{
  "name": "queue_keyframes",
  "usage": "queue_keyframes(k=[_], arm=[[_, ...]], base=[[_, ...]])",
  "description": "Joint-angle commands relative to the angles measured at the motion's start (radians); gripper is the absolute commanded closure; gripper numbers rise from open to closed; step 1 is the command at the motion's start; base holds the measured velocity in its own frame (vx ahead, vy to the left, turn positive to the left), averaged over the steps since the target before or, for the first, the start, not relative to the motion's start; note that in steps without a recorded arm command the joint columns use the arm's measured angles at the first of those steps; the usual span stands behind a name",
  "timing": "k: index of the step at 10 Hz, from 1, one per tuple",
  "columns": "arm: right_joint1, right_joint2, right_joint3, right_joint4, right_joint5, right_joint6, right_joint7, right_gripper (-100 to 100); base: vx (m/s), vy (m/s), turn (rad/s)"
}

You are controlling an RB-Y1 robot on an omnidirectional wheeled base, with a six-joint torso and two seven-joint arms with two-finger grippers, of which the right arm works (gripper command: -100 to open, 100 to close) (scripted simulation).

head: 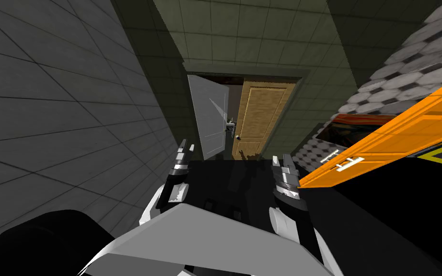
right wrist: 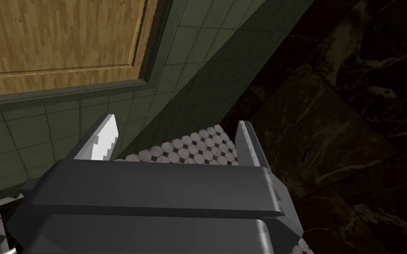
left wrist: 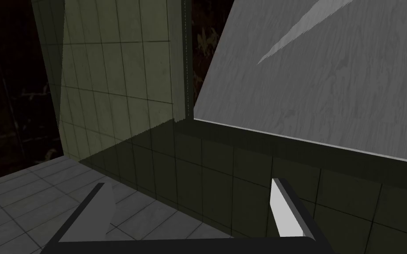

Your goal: Push the door open

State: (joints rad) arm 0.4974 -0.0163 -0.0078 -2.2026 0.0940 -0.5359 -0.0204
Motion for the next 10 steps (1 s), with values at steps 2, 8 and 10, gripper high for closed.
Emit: queue_keyframes(k=[2,8,10], arm=[[-0.016,-0.017,-0.001,0.056,-0.039,-0.017,-0.045,-100],[-0.051,-0.042,-0.003,0.175,-0.12,-0.053,-0.141,-100],[-0.06,-0.048,-0.004,0.206,-0.142,-0.063,-0.166,-100]], base=[[0.147,-0.063,0.185],[0.102,-0.049,0.142],[0.085,-0.047,0.101]])
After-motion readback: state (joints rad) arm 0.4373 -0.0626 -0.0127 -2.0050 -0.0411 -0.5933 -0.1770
